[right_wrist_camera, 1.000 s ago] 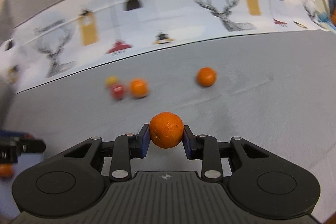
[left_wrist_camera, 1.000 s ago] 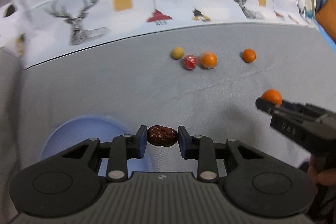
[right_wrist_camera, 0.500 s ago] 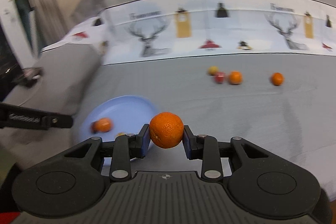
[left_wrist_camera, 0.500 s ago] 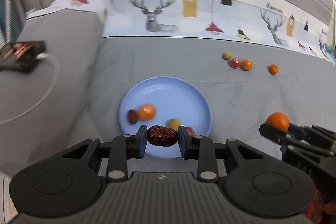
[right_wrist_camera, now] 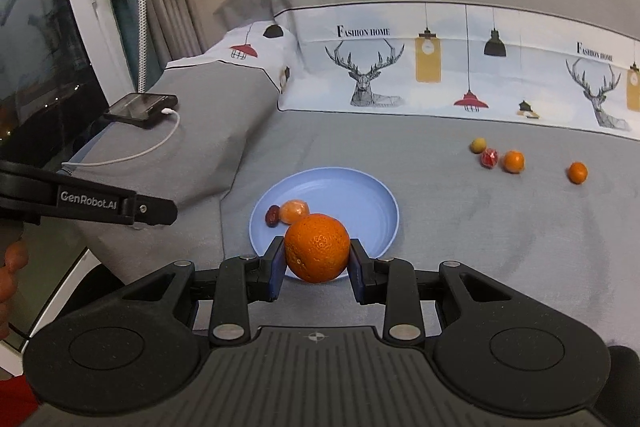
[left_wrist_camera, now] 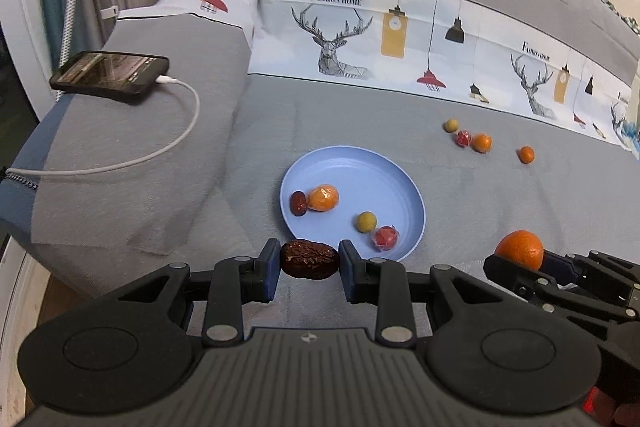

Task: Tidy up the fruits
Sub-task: 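Carry the date with the left tool while the right tool carries the orange over the plate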

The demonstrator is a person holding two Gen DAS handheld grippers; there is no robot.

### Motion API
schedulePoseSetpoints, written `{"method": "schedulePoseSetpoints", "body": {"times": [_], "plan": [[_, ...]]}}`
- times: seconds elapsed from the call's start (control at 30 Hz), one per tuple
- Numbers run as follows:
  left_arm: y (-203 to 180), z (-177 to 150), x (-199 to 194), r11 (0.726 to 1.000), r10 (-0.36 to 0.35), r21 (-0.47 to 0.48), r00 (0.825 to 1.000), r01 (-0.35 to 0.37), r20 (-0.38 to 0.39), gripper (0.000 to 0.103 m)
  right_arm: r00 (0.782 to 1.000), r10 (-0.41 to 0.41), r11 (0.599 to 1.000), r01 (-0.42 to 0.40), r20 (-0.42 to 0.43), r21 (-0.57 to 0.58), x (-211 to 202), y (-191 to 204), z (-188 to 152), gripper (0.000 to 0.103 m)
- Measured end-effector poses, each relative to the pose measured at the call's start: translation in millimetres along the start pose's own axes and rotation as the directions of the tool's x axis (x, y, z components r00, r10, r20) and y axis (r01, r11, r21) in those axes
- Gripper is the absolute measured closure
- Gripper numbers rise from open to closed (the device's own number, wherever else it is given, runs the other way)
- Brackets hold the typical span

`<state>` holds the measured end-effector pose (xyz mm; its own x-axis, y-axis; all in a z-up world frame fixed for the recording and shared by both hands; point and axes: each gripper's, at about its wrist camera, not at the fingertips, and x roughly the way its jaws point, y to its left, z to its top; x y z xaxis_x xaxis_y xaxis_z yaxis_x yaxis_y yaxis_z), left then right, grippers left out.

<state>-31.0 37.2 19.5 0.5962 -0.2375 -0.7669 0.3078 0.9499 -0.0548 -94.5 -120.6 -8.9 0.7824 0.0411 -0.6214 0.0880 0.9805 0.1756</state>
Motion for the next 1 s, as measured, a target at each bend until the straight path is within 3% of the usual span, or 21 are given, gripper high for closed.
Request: {"method": "schedulePoseSetpoints", "body": {"times": [0.47, 1.0], "plan": [[2, -2, -16, 1.0, -0.009, -0.014, 0.999, 0.01, 0.041, 0.069, 0.999, -0.005, 1.0, 0.005, 0.032, -0.024, -14, 6, -1, 0.069], [8, 2, -9, 0.999, -0.004, -0.031, 0.999, 0.005, 0.039, 0.069, 1.0, -0.002, 1.0, 0.002, 0.016, -0.025, -10, 7, -1, 0.069]]}}
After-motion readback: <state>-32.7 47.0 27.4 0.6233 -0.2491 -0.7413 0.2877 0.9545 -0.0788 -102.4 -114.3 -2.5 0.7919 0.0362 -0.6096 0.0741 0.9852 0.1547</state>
